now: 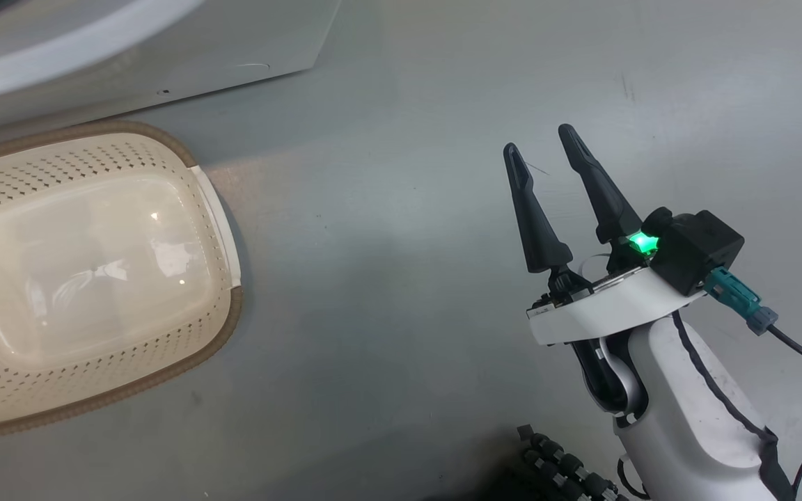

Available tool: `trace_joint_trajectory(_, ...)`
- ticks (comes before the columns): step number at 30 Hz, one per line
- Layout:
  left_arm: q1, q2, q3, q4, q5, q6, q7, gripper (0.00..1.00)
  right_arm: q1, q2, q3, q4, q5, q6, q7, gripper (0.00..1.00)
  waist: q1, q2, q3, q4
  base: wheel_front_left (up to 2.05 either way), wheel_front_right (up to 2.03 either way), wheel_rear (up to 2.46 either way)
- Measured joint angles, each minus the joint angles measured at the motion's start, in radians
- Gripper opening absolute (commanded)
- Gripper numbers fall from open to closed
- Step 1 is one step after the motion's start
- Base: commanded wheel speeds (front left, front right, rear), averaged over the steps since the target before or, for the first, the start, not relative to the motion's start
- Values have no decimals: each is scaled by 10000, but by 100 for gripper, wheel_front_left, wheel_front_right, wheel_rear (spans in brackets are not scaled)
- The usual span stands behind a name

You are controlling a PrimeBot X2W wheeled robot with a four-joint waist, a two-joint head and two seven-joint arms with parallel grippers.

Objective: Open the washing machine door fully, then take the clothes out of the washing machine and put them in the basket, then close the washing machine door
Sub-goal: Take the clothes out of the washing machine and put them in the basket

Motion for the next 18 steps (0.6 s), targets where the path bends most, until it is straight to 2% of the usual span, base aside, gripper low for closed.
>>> trace_joint_trajectory(6,-208,105,-79,458,10,0,556,100,-204,0,67,0,8,0,0,100,0,0,65,-6,0,0,0)
trace_joint_trajectory(11,-453,445,-59,698,111,42,940,100,-274,2,249,-4,100,10,0,100,0,0,176,-93,0,0,0)
trace_joint_trajectory(17,-499,412,-63,1037,107,54,1185,100,-343,-2,257,8,100,10,0,100,0,0,264,-164,0,0,0)
trace_joint_trajectory(18,-533,412,-63,1058,104,54,1218,84,-352,-2,261,12,100,10,0,100,0,0,276,-169,0,0,0)
